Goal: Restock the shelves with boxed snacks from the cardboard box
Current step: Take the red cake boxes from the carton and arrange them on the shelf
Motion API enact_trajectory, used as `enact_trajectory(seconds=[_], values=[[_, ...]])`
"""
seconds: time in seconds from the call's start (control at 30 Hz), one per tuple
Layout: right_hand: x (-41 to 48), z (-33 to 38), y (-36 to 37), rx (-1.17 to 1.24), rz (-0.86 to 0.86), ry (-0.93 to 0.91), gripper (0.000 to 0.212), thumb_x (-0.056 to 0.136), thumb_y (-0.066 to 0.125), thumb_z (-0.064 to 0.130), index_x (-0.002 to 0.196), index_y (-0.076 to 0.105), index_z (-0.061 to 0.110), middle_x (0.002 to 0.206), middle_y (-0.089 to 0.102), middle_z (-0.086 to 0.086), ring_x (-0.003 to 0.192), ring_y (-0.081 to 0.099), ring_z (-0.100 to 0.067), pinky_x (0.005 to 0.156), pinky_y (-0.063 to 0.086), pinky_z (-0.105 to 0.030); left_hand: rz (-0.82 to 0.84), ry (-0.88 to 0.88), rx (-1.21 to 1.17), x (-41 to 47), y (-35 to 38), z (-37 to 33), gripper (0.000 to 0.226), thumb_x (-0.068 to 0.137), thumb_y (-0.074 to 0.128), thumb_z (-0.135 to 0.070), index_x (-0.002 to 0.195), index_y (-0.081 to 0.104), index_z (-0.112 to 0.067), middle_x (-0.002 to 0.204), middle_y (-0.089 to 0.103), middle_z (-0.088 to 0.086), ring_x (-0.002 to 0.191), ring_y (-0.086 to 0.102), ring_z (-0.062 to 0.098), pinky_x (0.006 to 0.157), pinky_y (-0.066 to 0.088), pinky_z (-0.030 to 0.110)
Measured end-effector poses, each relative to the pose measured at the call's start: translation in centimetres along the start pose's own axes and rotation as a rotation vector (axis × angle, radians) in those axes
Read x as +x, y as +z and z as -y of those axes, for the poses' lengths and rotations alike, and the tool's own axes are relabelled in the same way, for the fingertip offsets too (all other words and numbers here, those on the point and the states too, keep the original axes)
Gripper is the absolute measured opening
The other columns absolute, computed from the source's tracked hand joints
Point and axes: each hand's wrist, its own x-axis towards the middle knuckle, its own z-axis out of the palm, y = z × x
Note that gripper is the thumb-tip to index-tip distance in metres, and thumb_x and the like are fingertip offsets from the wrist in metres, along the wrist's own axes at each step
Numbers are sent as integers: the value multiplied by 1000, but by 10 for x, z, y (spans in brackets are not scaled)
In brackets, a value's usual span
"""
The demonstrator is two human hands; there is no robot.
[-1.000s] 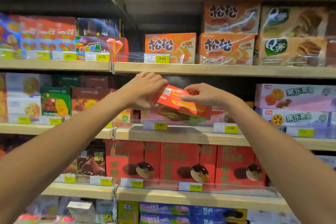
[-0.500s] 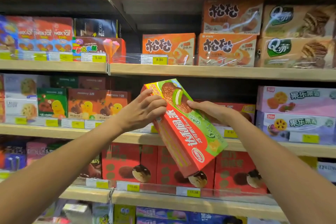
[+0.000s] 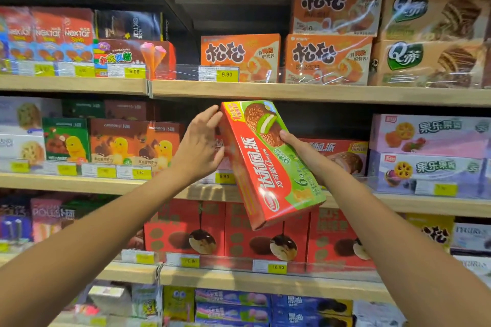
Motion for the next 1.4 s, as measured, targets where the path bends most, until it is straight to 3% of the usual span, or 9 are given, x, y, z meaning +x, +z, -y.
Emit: enact_trajectory(seconds=[0.1,0.17,0.33,0.43,0.57,0.67,0.83,1.13,1.4], values=[[2,-3,3,33,-117,-8,64,69,62,68,101,70,14,100,73,-11,91,69,-29,97,49,-47,273,-501,-315,-1,-5,-15,41,95,47,-33,127,42,-8,122,55,9,110,55,24,93,46,39],[5,-6,8,19,-259,-11,77,59,60,74,104,69,12,101,73,-10,95,68,-30,98,48,-49,530,-737,-660,2,-9,-25,53,97,32,-51,119,51,-8,106,65,6,93,63,21,87,49,37],[10,-11,20,-12,-489,21,110,46,46,85,123,56,7,117,64,-9,105,61,-29,98,46,-46,894,-834,-1075,11,-7,-38,61,88,29,-69,119,55,-23,111,67,0,101,64,17,83,51,31],[13,-16,22,58,-470,9,94,64,47,82,123,57,10,118,65,-7,107,62,-26,100,45,-45,901,-834,-1117,16,1,-42,49,84,57,-57,115,59,-20,122,65,8,106,63,25,100,47,44],[10,-16,22,93,-445,-12,53,87,47,61,109,62,15,109,67,-3,102,61,-21,97,45,-38,671,-891,-1160,29,3,-49,18,91,60,-29,102,61,-15,97,71,6,70,70,13,65,57,24],[11,-11,16,-32,-613,-76,33,86,57,45,96,60,13,104,64,-6,94,60,-23,83,47,-38,622,-799,-970,35,8,-45,35,85,67,-32,114,54,-16,101,69,0,80,69,12,64,56,24],[1,-5,3,-456,-1033,-232,40,86,56,20,119,42,2,127,41,-13,112,47,-29,74,31,-30,557,-665,-832,42,7,-38,40,80,73,-29,114,53,-19,100,67,-4,84,66,8,64,51,20],[3,3,3,-1003,-814,-665,54,80,59,18,130,42,6,133,38,-12,126,32,-27,110,29,-41,559,-96,-92,79,-6,-21,83,78,68,-48,145,29,-20,133,49,2,118,49,18,95,44,36],[20,0,5,-1228,-425,-493,57,88,57,40,137,40,16,140,39,-6,129,35,-23,106,33,-42,614,97,121,62,0,13,83,81,64,-43,148,19,-26,146,36,-2,129,37,18,105,27,39]])
